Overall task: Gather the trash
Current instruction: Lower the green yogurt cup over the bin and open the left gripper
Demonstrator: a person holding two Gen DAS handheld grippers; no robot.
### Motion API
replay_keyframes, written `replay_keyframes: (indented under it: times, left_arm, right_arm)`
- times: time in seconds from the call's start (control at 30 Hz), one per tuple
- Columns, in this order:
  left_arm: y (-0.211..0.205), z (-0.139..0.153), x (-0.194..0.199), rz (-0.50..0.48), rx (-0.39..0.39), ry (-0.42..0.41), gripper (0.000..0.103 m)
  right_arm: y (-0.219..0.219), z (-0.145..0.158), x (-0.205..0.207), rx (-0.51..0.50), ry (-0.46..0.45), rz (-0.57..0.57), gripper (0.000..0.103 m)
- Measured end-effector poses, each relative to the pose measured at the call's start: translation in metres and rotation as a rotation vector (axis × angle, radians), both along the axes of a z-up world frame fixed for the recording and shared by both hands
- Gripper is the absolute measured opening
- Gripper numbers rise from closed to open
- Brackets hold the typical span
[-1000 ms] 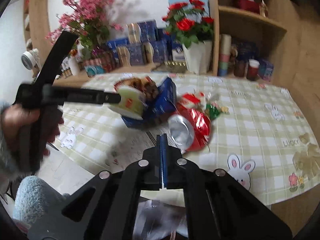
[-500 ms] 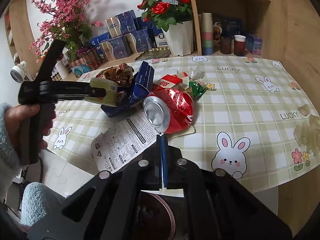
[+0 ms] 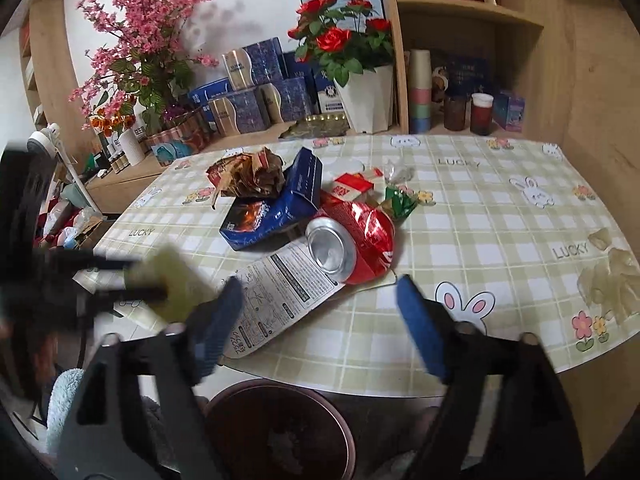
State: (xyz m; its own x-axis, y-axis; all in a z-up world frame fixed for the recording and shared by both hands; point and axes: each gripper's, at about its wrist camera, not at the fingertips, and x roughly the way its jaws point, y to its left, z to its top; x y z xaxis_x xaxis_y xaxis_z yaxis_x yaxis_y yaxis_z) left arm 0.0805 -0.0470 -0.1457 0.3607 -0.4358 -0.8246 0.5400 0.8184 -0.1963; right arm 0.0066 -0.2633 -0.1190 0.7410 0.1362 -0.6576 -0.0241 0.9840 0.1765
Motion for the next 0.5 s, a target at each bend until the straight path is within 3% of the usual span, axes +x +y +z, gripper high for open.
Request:
replay_keyframes:
  times: [0.03,0.07,0.1,0.2,0.3,0.33,0.37,0.43,0.5]
  left_arm:
    - [0.000,-0.008,-0.010,-0.011,0.002,0.028,0.055]
    - [0.000,-0.014,-0.016,-0.018,0.005,0.049,0.032]
    - [0.000,-0.025,-0.022,-0.025,0.009,0.094,0.028]
    - [0.005,-0.058,-0.031,0.004,0.030,0.188,0.028]
    - [0.006,-0.068,-0.038,0.028,0.050,0.196,0.029]
    - [0.008,-0.066,-0.037,0.039,0.041,0.191,0.039]
    - [0.011,-0.062,-0.035,0.057,0.029,0.178,0.059]
    - [0.019,-0.048,-0.029,0.101,0.010,0.122,0.082]
    - [0.028,-0.032,-0.019,0.144,-0.013,0.069,0.090]
  right_arm:
    - [0.000,0.002,-0.002,-0.003,-0.006,-0.001,0.088]
    - [0.001,0.004,-0.003,-0.005,-0.008,-0.003,0.089]
    - [0.000,0.005,-0.004,-0.005,-0.008,-0.005,0.090]
    - [-0.001,0.008,-0.007,-0.002,-0.005,-0.016,0.091]
    - [-0.004,0.011,-0.011,0.002,-0.004,-0.023,0.091]
    - [-0.004,0.011,-0.012,-0.003,-0.004,-0.023,0.091]
    - [-0.004,0.012,-0.013,-0.007,-0.005,-0.024,0.091]
    - [-0.006,0.012,-0.014,-0.014,-0.003,-0.025,0.093]
    - [-0.008,0.010,-0.014,-0.014,0.003,-0.033,0.094]
